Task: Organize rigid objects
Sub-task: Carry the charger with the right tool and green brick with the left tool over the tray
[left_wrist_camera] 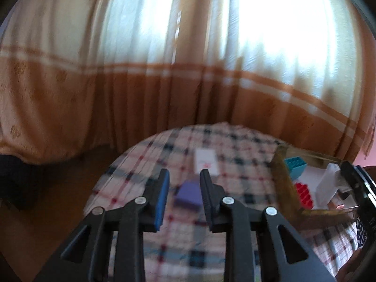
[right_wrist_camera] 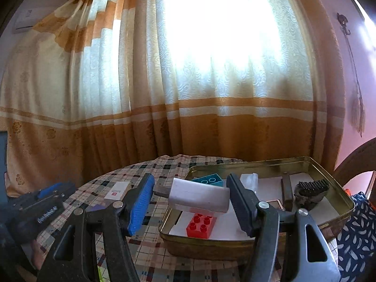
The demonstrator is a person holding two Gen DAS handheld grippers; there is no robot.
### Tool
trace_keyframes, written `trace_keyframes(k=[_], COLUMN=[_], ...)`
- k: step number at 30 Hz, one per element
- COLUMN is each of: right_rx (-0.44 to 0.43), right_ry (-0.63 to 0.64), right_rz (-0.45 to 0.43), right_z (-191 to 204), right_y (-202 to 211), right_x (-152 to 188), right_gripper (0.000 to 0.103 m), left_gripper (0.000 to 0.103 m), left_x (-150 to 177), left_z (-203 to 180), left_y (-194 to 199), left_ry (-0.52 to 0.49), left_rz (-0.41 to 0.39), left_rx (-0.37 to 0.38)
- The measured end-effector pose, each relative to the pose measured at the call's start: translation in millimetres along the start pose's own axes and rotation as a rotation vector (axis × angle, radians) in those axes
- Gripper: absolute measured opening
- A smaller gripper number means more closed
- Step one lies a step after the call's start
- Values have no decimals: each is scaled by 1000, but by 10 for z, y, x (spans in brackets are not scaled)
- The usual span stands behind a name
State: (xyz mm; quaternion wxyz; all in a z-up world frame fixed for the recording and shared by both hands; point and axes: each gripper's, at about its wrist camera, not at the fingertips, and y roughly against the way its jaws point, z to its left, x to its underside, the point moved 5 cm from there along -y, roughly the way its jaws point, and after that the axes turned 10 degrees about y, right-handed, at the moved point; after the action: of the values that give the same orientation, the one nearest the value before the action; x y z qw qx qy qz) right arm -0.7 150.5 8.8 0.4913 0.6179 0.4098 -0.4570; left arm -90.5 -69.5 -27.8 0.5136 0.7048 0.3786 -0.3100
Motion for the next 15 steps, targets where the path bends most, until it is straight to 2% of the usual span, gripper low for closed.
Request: trace_keyframes(k=[2, 5, 6, 7, 8, 11, 12, 13, 15], right_rx=[-4, -9, -10, -10, -10, -10, -10, -10, -11], right_ry=[14, 22, 20, 14, 10, 4, 4, 5, 4], right_rz=[-7, -13, -13, -12, -11, -6, -8, -8, -6], right_z=[33, 51, 43, 32, 19, 5, 6, 5, 4], right_y=[15, 27, 24, 21, 10, 3, 8, 6, -1], right_x=[-6, -11, -6, -6, -6, 4, 4, 3, 5], right_gripper=[66, 66, 66, 66, 66, 66, 66, 66, 66], left_gripper=[26, 26, 30, 37, 39, 41, 44, 54, 59], left_x=[52, 182, 270, 342, 407, 550, 600, 622, 702], left_z=[117, 106, 59, 14, -34, -234, -351, -430, -568], left_y=[-25, 46, 86, 102, 147, 296, 357, 384, 426], left_ry=[8, 16, -1, -14, -22, -40, -68, -99, -171], left_rz=[94, 175, 208, 223, 229, 262, 264, 263, 255], left_rx=[-4, 32, 32, 28, 32, 111, 143, 151, 137])
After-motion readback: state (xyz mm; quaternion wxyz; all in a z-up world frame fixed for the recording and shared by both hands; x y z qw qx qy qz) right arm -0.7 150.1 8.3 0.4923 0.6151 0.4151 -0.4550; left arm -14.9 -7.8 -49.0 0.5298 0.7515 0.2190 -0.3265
